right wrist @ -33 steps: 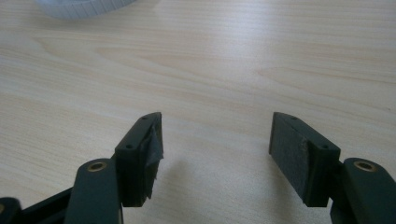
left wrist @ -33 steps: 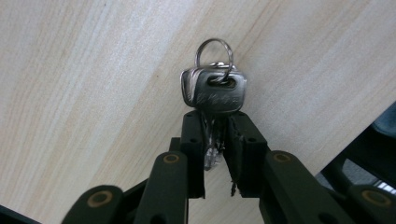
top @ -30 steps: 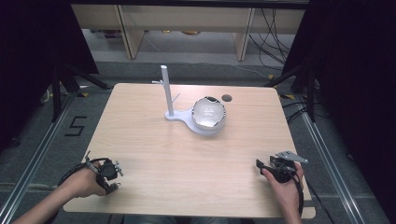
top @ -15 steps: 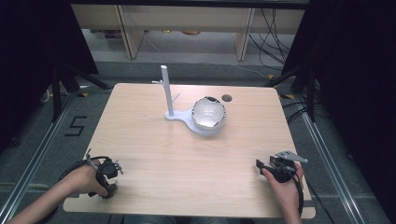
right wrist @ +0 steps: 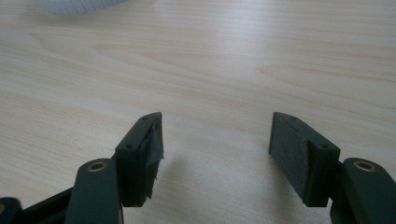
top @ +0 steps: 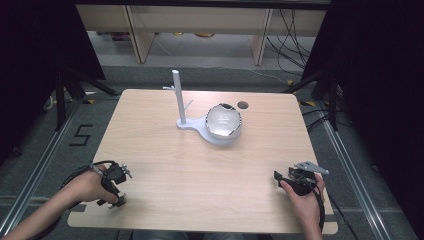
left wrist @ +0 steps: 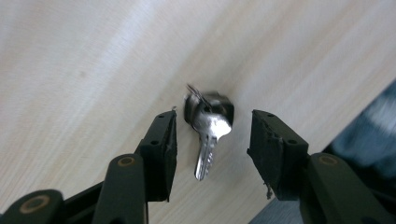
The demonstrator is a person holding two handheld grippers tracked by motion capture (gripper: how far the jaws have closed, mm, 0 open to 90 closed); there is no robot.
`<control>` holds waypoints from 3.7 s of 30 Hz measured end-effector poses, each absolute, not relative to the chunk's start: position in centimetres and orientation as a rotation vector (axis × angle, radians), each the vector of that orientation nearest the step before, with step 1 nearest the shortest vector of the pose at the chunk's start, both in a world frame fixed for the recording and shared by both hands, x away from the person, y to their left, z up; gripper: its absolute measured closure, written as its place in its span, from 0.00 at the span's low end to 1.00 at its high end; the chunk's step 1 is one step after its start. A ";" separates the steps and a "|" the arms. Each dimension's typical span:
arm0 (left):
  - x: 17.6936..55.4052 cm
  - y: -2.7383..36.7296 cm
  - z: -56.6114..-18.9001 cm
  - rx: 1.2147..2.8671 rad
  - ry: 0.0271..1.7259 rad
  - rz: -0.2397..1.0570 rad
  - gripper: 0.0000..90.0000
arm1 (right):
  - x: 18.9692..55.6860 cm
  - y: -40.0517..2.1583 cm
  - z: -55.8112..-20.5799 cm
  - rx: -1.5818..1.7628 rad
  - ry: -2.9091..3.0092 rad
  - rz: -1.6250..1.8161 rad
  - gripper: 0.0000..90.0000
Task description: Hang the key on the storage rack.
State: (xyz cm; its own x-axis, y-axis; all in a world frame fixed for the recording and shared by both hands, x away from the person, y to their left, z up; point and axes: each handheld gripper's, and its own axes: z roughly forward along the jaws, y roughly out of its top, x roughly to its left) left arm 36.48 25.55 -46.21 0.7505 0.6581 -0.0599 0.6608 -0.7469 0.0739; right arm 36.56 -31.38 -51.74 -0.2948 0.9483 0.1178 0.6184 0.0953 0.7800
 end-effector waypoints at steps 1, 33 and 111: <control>36.8 25.6 -46.3 2.826 1.138 -0.046 0.56 | 36.6 -31.4 -51.7 1.531 1.967 1.055 0.40; 39.1 23.2 -47.4 2.795 1.390 -0.115 0.81 | 36.5 -31.4 -51.6 1.554 1.965 1.050 0.40; 43.5 23.2 -38.1 2.118 1.176 0.507 0.98 | 36.4 -31.4 -51.6 1.550 1.969 1.060 0.41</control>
